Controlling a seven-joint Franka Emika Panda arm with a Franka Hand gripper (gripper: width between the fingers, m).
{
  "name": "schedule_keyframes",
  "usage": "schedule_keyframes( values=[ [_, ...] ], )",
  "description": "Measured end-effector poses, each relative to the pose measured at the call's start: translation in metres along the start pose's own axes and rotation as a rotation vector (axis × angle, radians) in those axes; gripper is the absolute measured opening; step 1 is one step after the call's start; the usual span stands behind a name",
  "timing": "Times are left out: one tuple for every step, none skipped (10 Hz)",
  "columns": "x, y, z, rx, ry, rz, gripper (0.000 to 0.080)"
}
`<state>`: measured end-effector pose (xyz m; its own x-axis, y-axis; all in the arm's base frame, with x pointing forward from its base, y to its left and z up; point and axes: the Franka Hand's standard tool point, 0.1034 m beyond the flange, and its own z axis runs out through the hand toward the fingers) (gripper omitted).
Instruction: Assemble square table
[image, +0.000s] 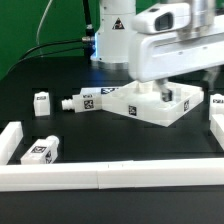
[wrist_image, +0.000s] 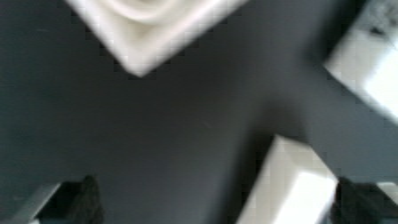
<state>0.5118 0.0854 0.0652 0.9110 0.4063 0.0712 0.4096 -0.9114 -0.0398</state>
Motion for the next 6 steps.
schedule_keyframes(
  values=[
    [-0.014,0.014,-0.003,-0.002,0.003,-0.113,0.0649],
    [-0.025,0.021,-0.004,-0.016,0.027,-0.180,0.0649],
    [-0.043,0.033,0.001,-0.024,0.034,-0.163,0.0649],
    [-0.045,0.034,0.001,-0.019,0.024,-0.133,0.0649],
    [-0.044,0.033,0.001,-0.020,0.025,-0.138,0.0649],
    [-0.044,0.033,0.002,-0.020,0.024,-0.137,0.0649]
  ],
)
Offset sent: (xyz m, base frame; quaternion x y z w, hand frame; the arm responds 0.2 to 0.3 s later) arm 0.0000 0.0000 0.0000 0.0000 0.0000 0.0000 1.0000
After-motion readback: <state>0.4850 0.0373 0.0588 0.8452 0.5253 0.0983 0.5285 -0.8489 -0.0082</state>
